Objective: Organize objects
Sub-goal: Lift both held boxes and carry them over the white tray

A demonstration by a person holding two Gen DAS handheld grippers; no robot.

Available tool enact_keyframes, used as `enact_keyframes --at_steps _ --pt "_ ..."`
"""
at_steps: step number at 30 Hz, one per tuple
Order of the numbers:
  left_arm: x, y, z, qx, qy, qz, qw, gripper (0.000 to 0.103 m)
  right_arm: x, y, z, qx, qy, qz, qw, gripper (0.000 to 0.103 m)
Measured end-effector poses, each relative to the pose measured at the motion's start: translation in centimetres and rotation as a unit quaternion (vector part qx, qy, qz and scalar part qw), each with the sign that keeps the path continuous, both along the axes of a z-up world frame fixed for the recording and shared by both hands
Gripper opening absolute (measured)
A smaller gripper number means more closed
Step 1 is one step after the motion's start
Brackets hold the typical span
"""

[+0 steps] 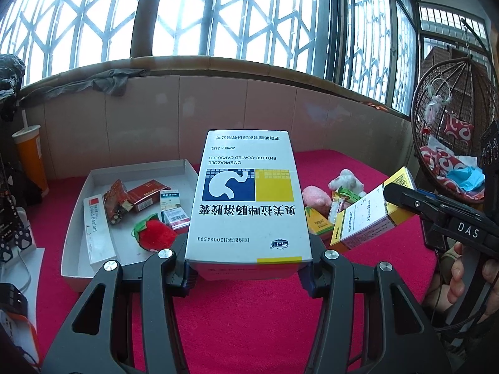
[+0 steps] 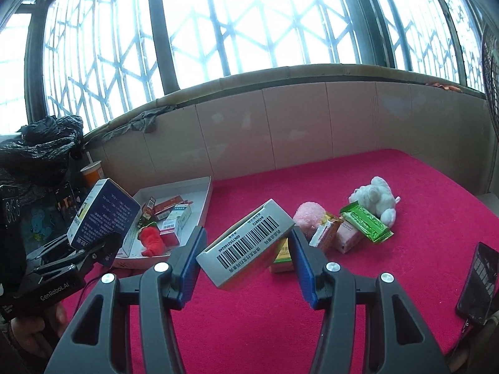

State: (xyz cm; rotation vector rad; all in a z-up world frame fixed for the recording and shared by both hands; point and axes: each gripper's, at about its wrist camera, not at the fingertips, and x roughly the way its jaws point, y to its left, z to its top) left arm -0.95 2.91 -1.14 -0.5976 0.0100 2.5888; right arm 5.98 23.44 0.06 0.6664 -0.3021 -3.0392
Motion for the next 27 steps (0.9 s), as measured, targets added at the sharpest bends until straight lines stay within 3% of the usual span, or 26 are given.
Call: enact_keyframes --at_steps 17,27 --pt "-1.8 -3.0 -0.3 0.007 -0.007 0.043 0.9990 0.051 -2.9 -3.0 2.0 0.006 0.013 0.038 0.999 0.054" --pt "-2.9 -5.1 0.0 0.005 -0.003 0.069 0.9976 0.051 -5.4 -4.5 2.2 -0.001 -0.002 0.059 0.998 0.054"
